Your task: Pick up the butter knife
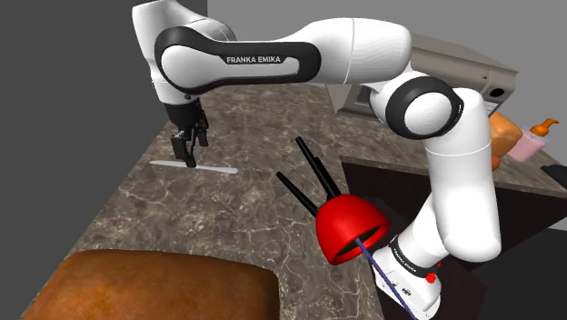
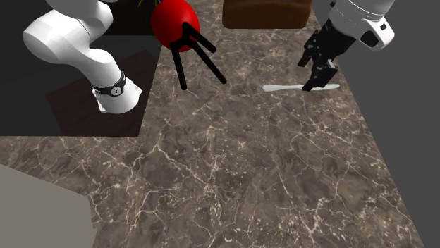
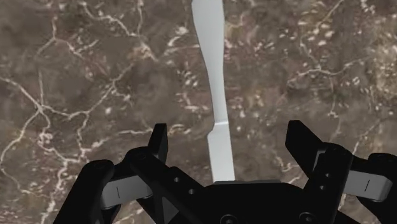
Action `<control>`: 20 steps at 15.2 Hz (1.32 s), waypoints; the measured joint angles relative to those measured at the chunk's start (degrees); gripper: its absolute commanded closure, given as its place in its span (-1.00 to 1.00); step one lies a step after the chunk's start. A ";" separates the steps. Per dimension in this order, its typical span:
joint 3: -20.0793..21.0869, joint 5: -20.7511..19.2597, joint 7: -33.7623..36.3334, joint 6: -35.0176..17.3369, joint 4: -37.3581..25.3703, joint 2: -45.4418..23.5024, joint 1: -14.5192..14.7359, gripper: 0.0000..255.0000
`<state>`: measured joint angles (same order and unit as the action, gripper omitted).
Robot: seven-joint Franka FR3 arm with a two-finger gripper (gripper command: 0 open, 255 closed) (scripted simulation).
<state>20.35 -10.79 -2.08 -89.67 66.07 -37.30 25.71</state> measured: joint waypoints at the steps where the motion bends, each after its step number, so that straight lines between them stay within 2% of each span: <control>1: -0.03 -0.08 -0.04 -0.60 0.35 -0.25 -0.01 -1.00; 6: -0.18 -0.32 0.01 -3.86 3.03 -0.91 -0.31 -1.00; 7: -0.18 -0.32 0.05 -4.12 3.32 -0.88 -0.32 1.00; 20: -0.11 -0.24 -0.04 -3.11 2.56 -0.51 -0.33 1.00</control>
<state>20.23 -11.03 -2.11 -92.78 68.63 -37.81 25.38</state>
